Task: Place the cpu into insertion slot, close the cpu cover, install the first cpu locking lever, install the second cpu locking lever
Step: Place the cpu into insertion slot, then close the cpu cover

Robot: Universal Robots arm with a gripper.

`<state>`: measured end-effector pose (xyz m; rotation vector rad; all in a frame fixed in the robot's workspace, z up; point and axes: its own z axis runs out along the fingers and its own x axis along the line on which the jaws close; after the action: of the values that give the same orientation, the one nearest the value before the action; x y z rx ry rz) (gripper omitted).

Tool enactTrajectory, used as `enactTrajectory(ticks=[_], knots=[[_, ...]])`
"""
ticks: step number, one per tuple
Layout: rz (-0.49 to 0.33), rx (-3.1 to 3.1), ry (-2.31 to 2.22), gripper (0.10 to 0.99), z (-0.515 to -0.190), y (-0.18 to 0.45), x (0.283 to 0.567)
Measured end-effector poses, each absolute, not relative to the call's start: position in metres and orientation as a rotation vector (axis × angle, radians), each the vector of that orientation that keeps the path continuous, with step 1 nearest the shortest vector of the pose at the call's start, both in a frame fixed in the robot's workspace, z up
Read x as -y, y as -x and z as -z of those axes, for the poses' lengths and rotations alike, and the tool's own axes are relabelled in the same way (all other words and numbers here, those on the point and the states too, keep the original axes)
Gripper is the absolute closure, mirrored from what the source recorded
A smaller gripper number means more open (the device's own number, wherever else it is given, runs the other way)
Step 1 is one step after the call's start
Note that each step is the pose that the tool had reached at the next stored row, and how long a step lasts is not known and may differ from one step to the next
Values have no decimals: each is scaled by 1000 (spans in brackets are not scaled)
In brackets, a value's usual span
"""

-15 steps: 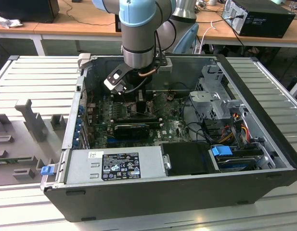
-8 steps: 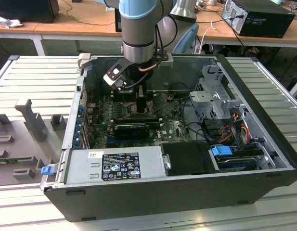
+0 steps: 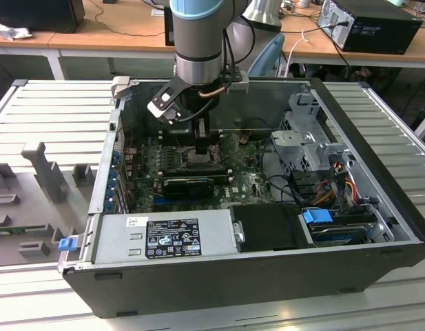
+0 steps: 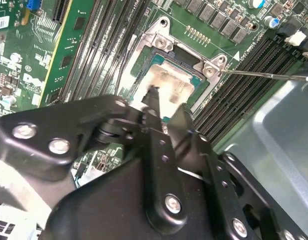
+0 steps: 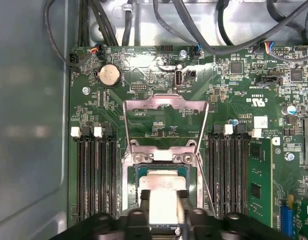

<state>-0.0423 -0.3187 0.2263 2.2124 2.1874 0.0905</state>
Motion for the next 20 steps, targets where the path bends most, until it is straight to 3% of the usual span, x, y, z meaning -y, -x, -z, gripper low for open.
enactTrajectory(ticks=[4,20], knots=[[-86,-2186,-2210,980,-228,42,319],[-86,-2186,-2211,980,-242,41,320]])
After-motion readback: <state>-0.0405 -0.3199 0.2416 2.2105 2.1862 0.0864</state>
